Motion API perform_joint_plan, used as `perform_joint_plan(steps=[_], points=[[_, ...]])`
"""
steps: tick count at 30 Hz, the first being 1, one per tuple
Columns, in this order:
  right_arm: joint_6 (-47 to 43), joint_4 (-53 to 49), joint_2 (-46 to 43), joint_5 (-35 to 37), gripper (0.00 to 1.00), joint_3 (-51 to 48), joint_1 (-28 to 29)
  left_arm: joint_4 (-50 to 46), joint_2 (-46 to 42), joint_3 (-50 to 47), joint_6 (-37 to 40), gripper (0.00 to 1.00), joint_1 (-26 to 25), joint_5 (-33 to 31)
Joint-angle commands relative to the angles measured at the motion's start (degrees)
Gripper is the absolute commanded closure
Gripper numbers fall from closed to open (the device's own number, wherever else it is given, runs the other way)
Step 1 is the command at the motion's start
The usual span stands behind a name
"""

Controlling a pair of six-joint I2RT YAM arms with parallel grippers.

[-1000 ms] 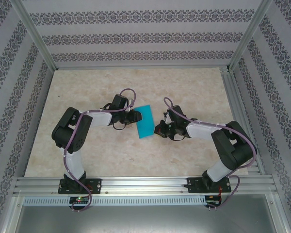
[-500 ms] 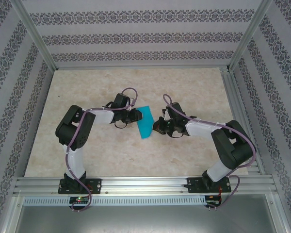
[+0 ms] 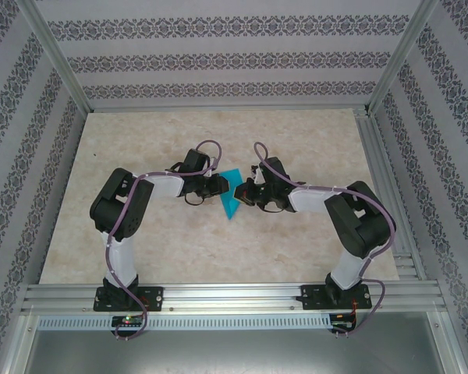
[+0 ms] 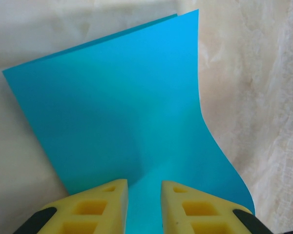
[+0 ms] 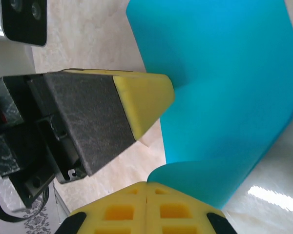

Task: Fold a paper plane with a square sheet of paper (pick it up from the middle)
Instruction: Third fold the triangle at the center of the table.

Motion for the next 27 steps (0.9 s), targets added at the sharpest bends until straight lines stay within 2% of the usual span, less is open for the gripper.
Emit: perform_joint_plan(steps=[1, 9, 14, 27], points=[[1.3, 4.9, 2.2, -1.3, 0.98, 2.0, 1.0, -2.1, 0.1, 0.9, 1.7, 0.74, 0.4, -0.1], [1.5, 5.2, 4.4, -1.3, 0.97, 1.9, 1.4, -1.0, -3.5, 0.3, 1.0, 0.73, 0.3, 0.0], [1.4, 5.2, 5.1, -0.9, 0.97, 1.8, 1.4, 0.1, -6.1, -1.4, 0.4, 0.72, 0.4, -2.6], [0.6, 5.5, 6.8, -1.8, 0.96, 2.2, 1.7, -2.8, -2.0, -0.8, 0.5, 0.78, 0.3, -5.2]])
